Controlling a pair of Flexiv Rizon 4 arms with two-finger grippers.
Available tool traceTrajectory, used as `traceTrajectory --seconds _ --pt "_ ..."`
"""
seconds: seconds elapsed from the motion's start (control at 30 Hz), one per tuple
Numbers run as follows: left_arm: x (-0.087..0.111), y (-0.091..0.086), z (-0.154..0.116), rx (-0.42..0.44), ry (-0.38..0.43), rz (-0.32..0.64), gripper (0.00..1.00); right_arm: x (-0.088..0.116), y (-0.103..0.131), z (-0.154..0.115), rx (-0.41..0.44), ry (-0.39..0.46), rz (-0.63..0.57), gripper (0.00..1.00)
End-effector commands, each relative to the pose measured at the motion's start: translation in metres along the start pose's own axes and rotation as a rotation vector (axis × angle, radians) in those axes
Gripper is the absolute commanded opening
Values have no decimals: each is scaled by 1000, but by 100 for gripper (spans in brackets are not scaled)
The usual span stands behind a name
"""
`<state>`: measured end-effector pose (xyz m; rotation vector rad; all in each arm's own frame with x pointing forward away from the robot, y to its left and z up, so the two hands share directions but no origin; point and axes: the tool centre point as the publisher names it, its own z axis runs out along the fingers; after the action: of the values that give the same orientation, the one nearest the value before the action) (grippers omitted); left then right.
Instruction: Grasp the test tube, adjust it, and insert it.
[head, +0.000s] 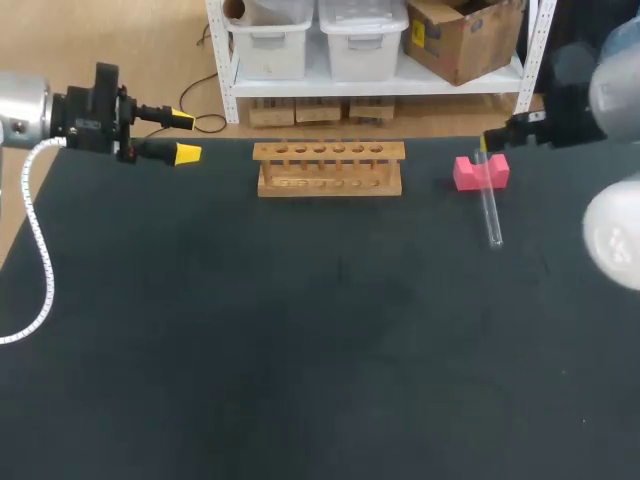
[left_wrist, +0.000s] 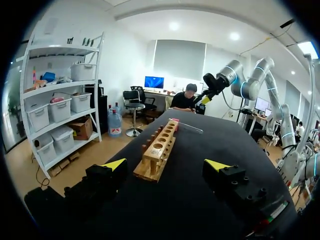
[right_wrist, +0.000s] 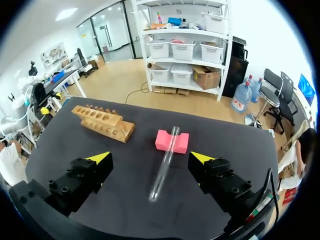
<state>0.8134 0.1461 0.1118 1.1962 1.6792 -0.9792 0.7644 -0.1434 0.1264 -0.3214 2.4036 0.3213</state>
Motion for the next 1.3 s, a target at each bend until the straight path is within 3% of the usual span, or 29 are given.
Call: traceTrajectory --seconds 0.03,0.33,0.57,1.3 --pt "1 0 0 0 -3 3 100 2 3 31 418 -36 3 100" --pt "1 0 0 0 -3 3 100 22 -7 40 523 11 5 100" --pt "1 0 0 0 -3 3 100 38 -13 46 557 49 7 100" --pt "1 0 0 0 -3 3 100 62 -24 96 539 99 -36 100"
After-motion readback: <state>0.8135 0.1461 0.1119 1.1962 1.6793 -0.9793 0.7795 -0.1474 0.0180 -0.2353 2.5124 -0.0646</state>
